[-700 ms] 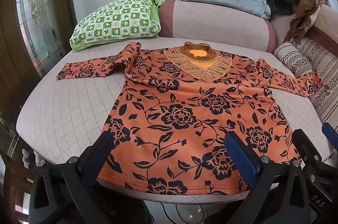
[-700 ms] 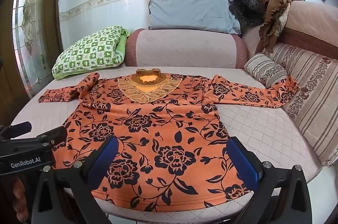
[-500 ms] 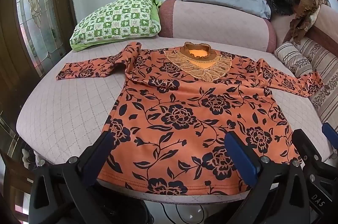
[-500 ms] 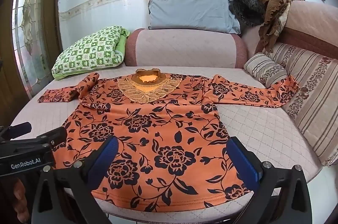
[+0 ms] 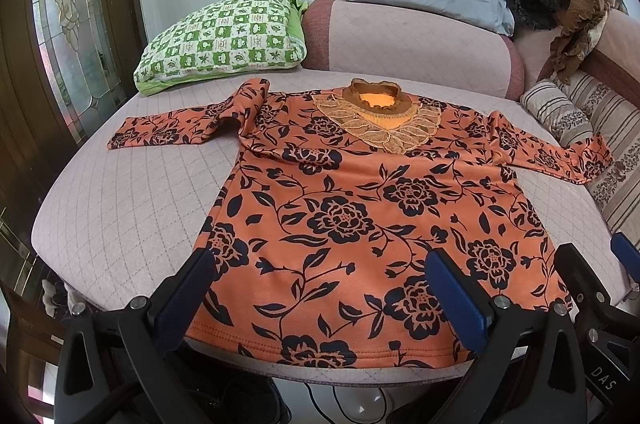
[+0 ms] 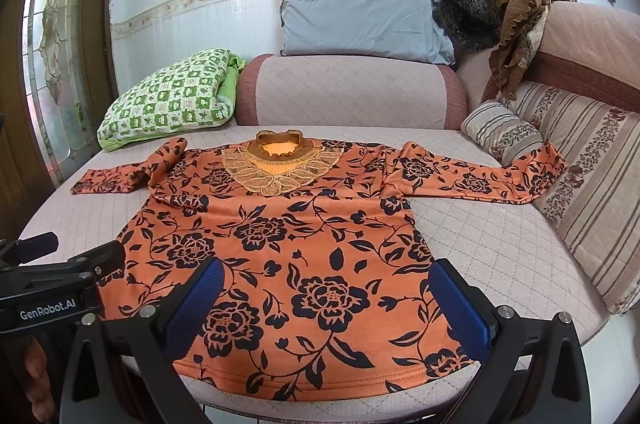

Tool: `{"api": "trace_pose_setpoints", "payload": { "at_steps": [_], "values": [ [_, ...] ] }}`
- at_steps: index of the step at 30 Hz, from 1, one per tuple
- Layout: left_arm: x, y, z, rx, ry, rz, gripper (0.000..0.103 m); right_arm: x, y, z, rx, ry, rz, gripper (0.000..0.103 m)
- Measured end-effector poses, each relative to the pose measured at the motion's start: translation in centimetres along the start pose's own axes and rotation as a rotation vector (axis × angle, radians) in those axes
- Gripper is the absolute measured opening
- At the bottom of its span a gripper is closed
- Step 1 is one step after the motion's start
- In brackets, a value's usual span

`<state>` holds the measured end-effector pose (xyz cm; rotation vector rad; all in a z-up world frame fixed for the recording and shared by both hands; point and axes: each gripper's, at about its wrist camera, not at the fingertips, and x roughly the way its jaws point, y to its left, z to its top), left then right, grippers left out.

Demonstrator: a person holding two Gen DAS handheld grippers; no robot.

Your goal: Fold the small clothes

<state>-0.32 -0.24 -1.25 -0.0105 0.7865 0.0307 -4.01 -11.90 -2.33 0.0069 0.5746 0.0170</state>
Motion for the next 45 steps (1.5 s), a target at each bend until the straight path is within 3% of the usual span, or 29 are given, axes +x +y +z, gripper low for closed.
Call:
{"api": "trace_pose_setpoints", "payload": {
  "at_steps": [32, 36, 39, 45],
  "values": [
    [-0.1, -0.2, -0.2, 0.002, 0.001, -0.002, 0.103, 0.2, -0.2, -0.1, 0.009, 0.035, 0.003, 0.103],
    [0.4, 0.3, 0.0, -0.002, 0.010, -0.008, 0.103, 0.8, -0.7, 0.1, 0.063, 0.089, 0.075, 0.103],
    [1.3, 1.5, 0.4, -0.016, 0.020, -0.006, 0.103, 3.0, -3.9, 0.5, 0.213, 0.181, 0.209, 0.103],
    [5.5, 4.3, 2.3, -0.056, 0.057, 0.014, 0.103, 7.1, -15.7, 2.7, 0.504, 0.116, 0.242, 0.103]
  ]
}}
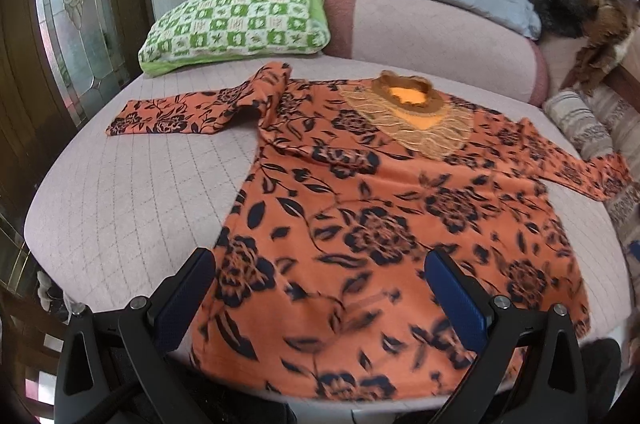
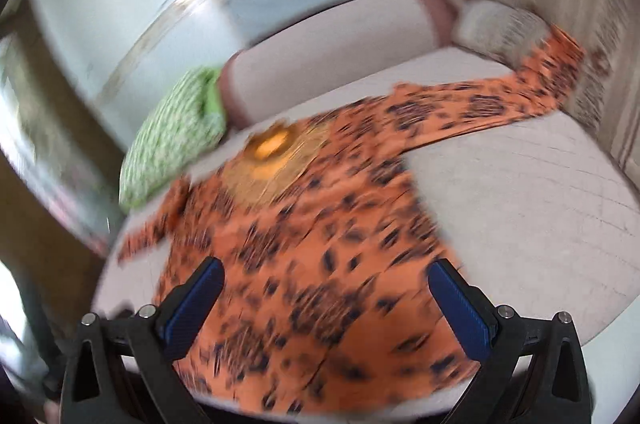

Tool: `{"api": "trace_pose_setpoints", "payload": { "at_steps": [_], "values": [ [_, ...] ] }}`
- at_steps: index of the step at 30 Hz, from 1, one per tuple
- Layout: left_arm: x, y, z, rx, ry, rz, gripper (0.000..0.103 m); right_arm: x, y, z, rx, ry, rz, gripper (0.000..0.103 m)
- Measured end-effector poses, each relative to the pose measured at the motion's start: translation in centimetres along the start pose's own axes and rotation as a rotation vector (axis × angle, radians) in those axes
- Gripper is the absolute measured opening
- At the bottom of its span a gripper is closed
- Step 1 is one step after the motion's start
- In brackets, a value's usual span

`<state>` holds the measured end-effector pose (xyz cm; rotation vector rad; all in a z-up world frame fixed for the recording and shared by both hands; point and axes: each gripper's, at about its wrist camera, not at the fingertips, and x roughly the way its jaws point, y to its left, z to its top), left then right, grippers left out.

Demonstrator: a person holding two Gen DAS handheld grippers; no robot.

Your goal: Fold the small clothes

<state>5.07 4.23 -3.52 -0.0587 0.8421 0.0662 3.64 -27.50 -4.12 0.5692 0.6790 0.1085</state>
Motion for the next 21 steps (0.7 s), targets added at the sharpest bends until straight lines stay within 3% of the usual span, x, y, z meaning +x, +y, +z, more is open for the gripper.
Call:
{"api": "trace_pose_setpoints", "payload": {
  "at_steps": [3, 5, 8, 10, 14, 16, 18, 19, 20, 21],
  "values": [
    [2.7, 0.5, 1.1, 0.001, 0.020, -0.002, 0.103, 1.0, -7.3, 5.3, 0.187, -0.053, -0.061, 0.103],
    [4.4, 0.7, 1.5, 0.013, 0.042, -0.001, 0.103, 1.4, -11.4, 9.3, 0.220, -0.094, -0.191, 0.096],
    [6.8, 0.8, 1.9, 0.022, 0.056, 0.002, 0.103, 2.2, -15.3, 15.7, 0.152, -0.145, -0.460, 0.078],
    [7.8, 1.1, 2.1, 0.009, 0.060, -0.001, 0.103, 3.6, -16.4, 18.9, 0.047, -0.158, -0.624, 0.078],
    [9.9, 1.3, 2.5, -0.007, 0.072, -0.011, 0.103, 8.4, -18.9, 23.2, -0.045, -0.102, -0.834, 0.078],
    [10.5, 1.4, 2.6, 0.008, 0.069, -0.011, 0.103, 10.8, -20.2, 24.3, -0.065, -0.063, -0.894, 0.075],
    [10.9, 1.8, 2.6, 0.013, 0.063, -0.004, 0.103, 12.9, -21.7, 24.7, -0.089, -0.031, -0.975, 0.057],
    [10.9, 2.0, 2.6, 0.011, 0.060, -0.007, 0.103, 13.7, -22.5, 25.5, -0.088, -0.020, -0.994, 0.036],
    [10.9, 2.4, 2.6, 0.003, 0.053, -0.007, 0.103, 14.3, -22.4, 25.9, -0.074, 0.006, -0.982, 0.008],
    [10.9, 2.8, 2.6, -0.010, 0.045, -0.007, 0.103, 14.7, -22.6, 26.5, -0.060, 0.026, -0.951, 0.007]
  ]
}}
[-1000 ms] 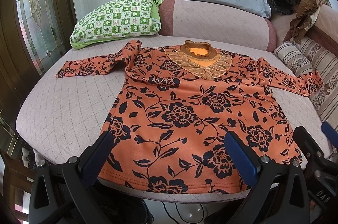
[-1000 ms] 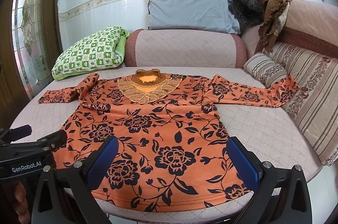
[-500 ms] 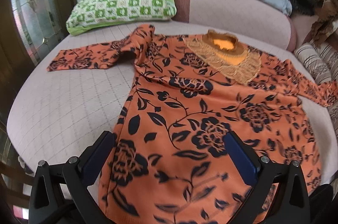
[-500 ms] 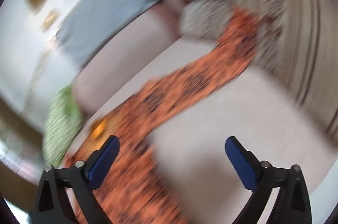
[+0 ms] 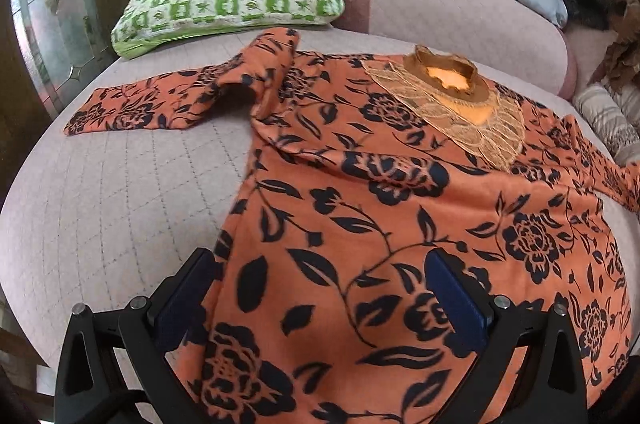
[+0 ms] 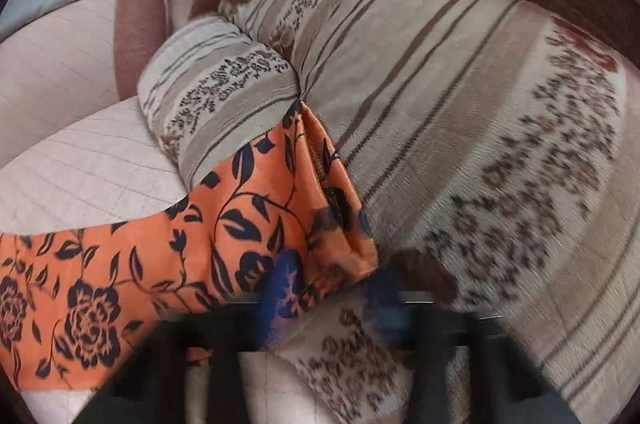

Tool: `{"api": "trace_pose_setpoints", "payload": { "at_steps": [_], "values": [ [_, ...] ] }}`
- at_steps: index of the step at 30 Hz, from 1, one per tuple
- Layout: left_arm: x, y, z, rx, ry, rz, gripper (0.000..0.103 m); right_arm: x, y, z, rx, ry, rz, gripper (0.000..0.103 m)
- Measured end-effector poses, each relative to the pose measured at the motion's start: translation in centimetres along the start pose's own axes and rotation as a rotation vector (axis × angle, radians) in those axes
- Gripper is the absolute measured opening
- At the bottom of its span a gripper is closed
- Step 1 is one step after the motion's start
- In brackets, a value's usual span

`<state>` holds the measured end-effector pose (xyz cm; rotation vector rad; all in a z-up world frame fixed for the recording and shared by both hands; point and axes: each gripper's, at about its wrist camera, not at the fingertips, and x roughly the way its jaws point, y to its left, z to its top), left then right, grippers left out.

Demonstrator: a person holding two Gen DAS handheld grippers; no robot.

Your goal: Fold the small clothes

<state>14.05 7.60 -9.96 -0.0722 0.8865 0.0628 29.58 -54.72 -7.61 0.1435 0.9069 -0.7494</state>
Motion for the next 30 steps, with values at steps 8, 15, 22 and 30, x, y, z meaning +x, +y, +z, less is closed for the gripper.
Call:
{"api": "trace_pose_setpoints", "payload": {
  "at_steps": [8, 15, 22, 30],
  "values": [
    [-0.5, 2.3, 0.2, -0.105, -0.032, -0.056, 0.103, -14.3, 9.5, 3.7, -0.098, -0.198, 0.456, 0.007],
    [-1.9, 4.9, 0.4, -0.190, -0.076, -0.076, 0.103, -27.0, 24.5, -0.4, -0.202, -0.228, 0.875, 0.007],
    [-2.1, 6.7, 0.6, -0.245, -0.088, -0.067, 0.103, -25.7, 40.8, -14.1, -0.452, 0.038, 0.999, 0.062],
    [-2.2, 5.8, 1.8, -0.230, -0.095, -0.092, 0.103, -21.3, 32.8, -16.6, -0.375, 0.105, 1.035, 0.098]
  ]
}}
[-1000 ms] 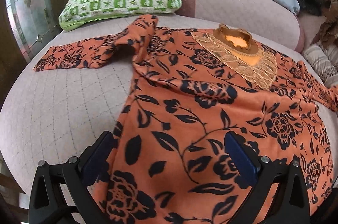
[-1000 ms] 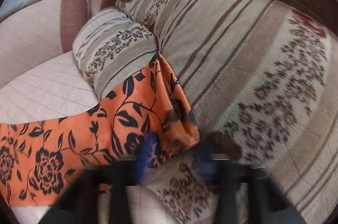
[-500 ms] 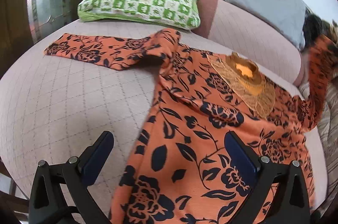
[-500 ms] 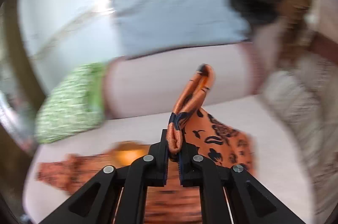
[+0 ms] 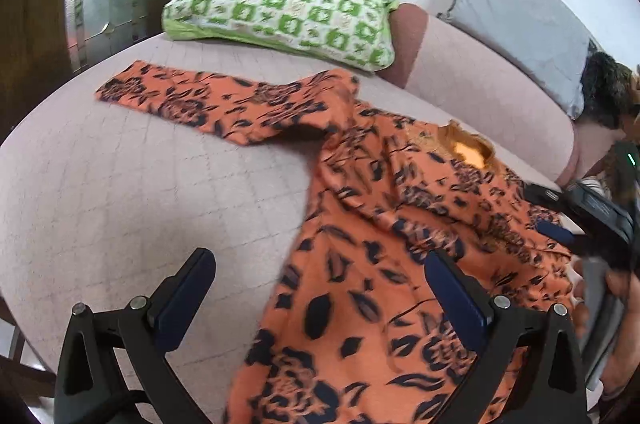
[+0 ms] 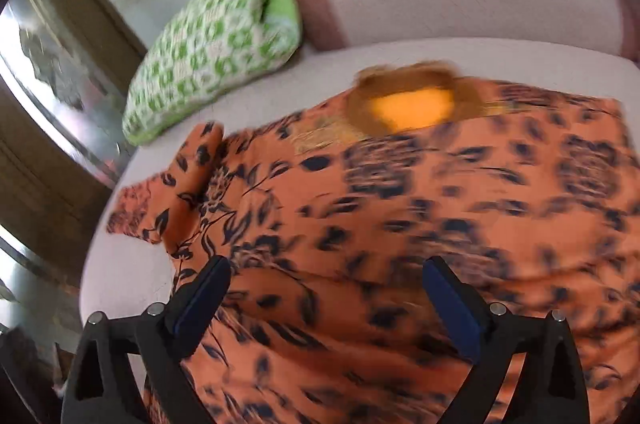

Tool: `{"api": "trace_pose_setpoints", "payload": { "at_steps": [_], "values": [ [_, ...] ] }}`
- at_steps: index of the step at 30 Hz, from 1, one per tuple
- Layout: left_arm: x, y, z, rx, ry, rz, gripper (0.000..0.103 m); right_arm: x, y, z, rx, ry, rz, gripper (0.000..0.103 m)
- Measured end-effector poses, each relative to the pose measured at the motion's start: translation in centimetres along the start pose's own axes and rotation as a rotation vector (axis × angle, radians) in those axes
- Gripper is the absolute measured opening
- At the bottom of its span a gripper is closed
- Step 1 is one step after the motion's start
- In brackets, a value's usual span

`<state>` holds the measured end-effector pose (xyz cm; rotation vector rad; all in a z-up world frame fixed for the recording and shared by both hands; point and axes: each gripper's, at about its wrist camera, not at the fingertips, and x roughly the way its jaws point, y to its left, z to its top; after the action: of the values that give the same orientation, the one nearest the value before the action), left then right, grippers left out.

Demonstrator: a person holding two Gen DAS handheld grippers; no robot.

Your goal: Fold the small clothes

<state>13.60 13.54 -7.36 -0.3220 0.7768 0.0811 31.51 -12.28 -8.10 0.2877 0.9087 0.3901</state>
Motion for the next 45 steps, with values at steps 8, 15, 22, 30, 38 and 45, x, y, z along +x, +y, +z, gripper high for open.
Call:
{"api": "trace_pose_setpoints", "payload": {
  "at_steps": [8, 15, 22, 30, 38, 45],
  "values": [
    [4.7, -5.7, 4.7, 0.058, 0.075, -0.130, 0.103, -2.6, -16.3, 2.9, 0.393, -0.033, 0.132, 0.098],
    [11.8, -10.7, 7.4, 0.198, 0.143, -0.078, 0.103, -4.7, -16.6, 3.9, 0.405, -0.068, 0.300, 0.094],
    [17.1, -11.5, 6.6, 0.200, 0.248, -0.064, 0.103, 0.3, -21.2, 6.1, 0.519, 0.004, 0.173, 0.093],
    [16.8, -10.7, 5.7, 0.213, 0.235, -0.097, 0.103, 0.3, -18.7, 8.9, 0.426, -0.013, 0.107, 0.093],
    [6.4, 6.1, 8.6, -0.158, -0.017, -0.130, 0.103, -6.1, -6.7, 5.3, 0.103, -0.148, -0.005, 0.093],
    [8.2, 24.0, 8.5, -0.652, -0.071, -0.042, 0.102, -6.5, -2.0, -0.5, 0.057, -0.070, 0.027, 0.093]
  ]
}}
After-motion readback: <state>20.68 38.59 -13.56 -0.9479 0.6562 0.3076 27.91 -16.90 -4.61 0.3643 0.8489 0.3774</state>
